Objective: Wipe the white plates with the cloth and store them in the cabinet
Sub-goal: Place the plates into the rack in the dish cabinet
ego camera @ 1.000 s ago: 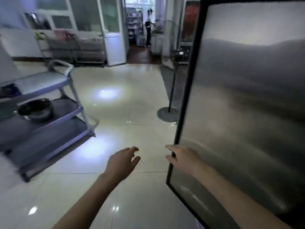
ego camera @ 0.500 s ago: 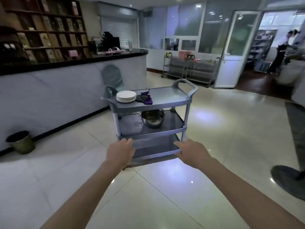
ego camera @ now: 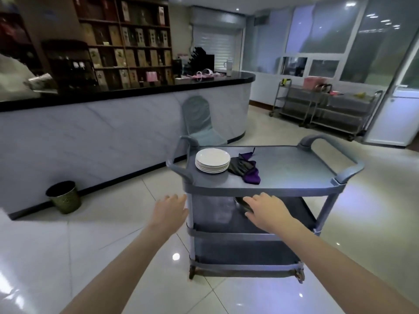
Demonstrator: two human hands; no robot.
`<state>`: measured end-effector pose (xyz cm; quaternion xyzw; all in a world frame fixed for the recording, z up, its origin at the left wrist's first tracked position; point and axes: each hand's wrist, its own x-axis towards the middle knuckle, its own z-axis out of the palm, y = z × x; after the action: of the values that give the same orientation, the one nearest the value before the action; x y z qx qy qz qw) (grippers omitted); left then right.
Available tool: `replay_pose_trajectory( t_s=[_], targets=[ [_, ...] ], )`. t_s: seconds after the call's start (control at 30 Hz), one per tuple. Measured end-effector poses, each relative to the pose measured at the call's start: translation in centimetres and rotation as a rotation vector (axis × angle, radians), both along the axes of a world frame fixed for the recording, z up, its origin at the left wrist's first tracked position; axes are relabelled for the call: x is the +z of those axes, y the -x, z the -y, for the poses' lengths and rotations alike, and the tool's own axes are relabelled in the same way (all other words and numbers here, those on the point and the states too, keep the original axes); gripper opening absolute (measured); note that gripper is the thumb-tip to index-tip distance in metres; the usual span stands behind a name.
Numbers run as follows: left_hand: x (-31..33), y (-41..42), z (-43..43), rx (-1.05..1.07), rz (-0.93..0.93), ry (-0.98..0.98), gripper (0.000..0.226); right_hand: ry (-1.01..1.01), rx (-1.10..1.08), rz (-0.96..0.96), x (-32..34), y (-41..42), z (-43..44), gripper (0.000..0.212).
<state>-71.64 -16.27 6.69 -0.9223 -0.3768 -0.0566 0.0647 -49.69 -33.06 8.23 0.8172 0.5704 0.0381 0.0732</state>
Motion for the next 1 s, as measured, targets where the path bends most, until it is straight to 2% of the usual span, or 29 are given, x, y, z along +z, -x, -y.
replay_pose_trajectory(
  t_s=[0.33,0.57,0.63,0.8,0.9,1.0],
  targets=[
    [-3.6,-13.4,-19.0,-0.037,0.095,0.091,0.031,-0.007,0.052,-0.012,-3.0,-12.9,-19.8,0.045],
    [-7.9,-23.7,-33.0,-0.089,0.127,0.162,0.041,-0.014,-0.006,-0.084,-7.3,-21.6,-33.1,0.052],
    [-9.2,-26.1,-36.8,-0.093,0.133,0.265,0.046,-0.011,-0.053,-0.156,-8.4,-23.7,-36.5,0.056],
    [-12.6,-31.6,-43.9,-0.049,0.170,0.661,0.065,-0.027,-0.241,-0.405,-11.9,-27.6,-43.0,0.063],
    [-14.6,-33.5,-46.1,-0.004,0.160,0.857,0.075,-0.063,-0.386,-0.520,-14.5,-28.8,-44.8,0.064],
    [-15.4,-34.4,-46.9,-0.017,0.239,1.019,0.080,-0.120,-0.516,-0.699,-16.0,-29.6,-45.8,0.065]
  ],
)
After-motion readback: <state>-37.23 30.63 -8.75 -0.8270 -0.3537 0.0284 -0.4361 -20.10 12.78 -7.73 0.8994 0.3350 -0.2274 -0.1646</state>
